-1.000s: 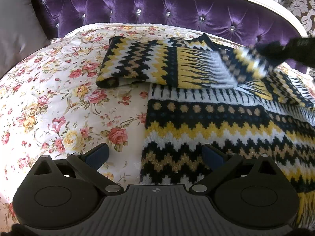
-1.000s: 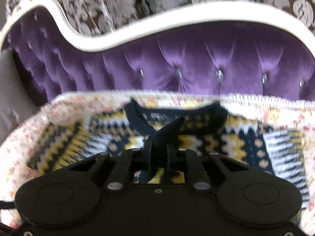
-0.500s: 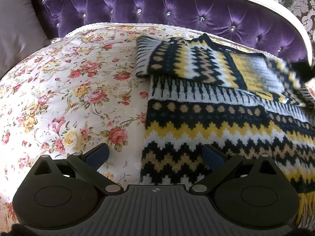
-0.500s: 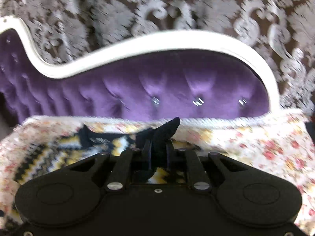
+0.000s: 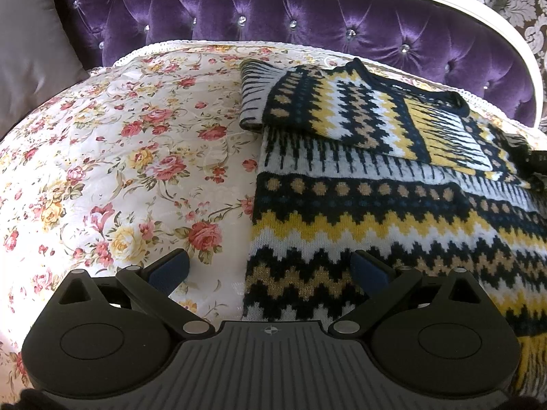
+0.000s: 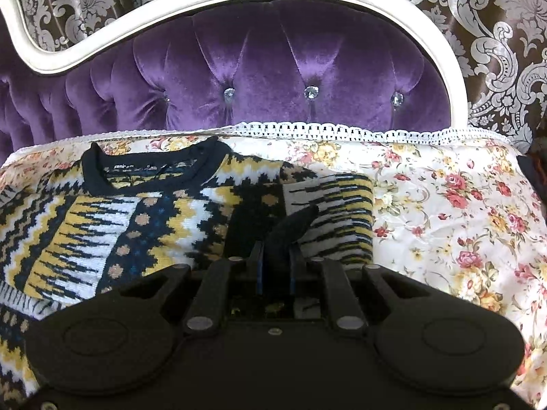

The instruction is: Fold small clothes

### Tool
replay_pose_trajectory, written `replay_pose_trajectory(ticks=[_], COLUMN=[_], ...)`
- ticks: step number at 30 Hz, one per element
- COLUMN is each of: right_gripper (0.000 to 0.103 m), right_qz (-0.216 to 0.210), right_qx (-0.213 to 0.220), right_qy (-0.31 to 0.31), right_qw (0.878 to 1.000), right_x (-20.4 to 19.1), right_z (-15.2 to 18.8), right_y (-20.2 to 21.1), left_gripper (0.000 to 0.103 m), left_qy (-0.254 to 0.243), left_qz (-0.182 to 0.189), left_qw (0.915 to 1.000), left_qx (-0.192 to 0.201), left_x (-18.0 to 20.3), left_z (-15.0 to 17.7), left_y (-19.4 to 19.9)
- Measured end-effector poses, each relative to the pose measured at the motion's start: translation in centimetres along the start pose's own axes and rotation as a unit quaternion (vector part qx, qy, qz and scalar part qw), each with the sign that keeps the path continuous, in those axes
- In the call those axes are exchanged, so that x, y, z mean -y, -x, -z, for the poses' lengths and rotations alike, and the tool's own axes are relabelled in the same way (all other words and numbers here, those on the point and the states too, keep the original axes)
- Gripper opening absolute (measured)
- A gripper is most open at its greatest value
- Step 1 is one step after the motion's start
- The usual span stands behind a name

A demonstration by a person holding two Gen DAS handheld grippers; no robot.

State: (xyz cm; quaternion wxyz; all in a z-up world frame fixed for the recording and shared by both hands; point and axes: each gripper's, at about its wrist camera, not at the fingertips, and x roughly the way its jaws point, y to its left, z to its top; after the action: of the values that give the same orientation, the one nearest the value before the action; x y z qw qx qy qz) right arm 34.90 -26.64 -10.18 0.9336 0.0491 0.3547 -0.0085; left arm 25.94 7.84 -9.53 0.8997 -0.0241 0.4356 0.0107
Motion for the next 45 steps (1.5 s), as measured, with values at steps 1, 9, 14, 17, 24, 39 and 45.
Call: replay_pose_trajectory(ticks=[1,9,14,17,24,39,45], right_gripper=[0.022,0.022,0.023,0.023,0.023,0.022,0.022], right_qz=[-0.001,0.001,0.0,0.0,0.001,0.005,0.001], right_qx=[0.002,0.005,0.005,0.005,0.005,0.008,0.048], right_qy=[0.001,0.008,0.008,0.008,0.009,0.012,0.01], right_qw=[1.0,1.0,1.0,1.0,1.0,1.0,0.999], right_x=[0.0,-0.2,-0.2,-0.2,-0.2,-0.5,-0.7], right_z=[0.0,0.1,0.1,0.0,0.0,-0.3,-1.3], right_y=[0.0,-0.1,-0.1,-0.1,-0.1,0.0,1.7], left_gripper=[0.102,0.102,0.102,0.102,0.102,0.073,0.073], left_qy=[0.0,0.0,0.0,0.0,0.0,0.027,0.025], left_qz=[0.0,0.0,0.0,0.0,0.0,-0.03,-0.046], left_qw=[1.0,1.0,1.0,1.0,1.0,0.9963,0.9952], left_qx=[0.0,0.0,0.0,0.0,0.0,0.075,0.082], left_x=[0.0,0.0,0.0,0.0,0.0,-0.8,-0.7], left_z=[0.0,0.0,0.0,0.0,0.0,-1.2,-1.4], left_y=[0.0,0.0,0.0,0.0,0.0,2.1,2.2])
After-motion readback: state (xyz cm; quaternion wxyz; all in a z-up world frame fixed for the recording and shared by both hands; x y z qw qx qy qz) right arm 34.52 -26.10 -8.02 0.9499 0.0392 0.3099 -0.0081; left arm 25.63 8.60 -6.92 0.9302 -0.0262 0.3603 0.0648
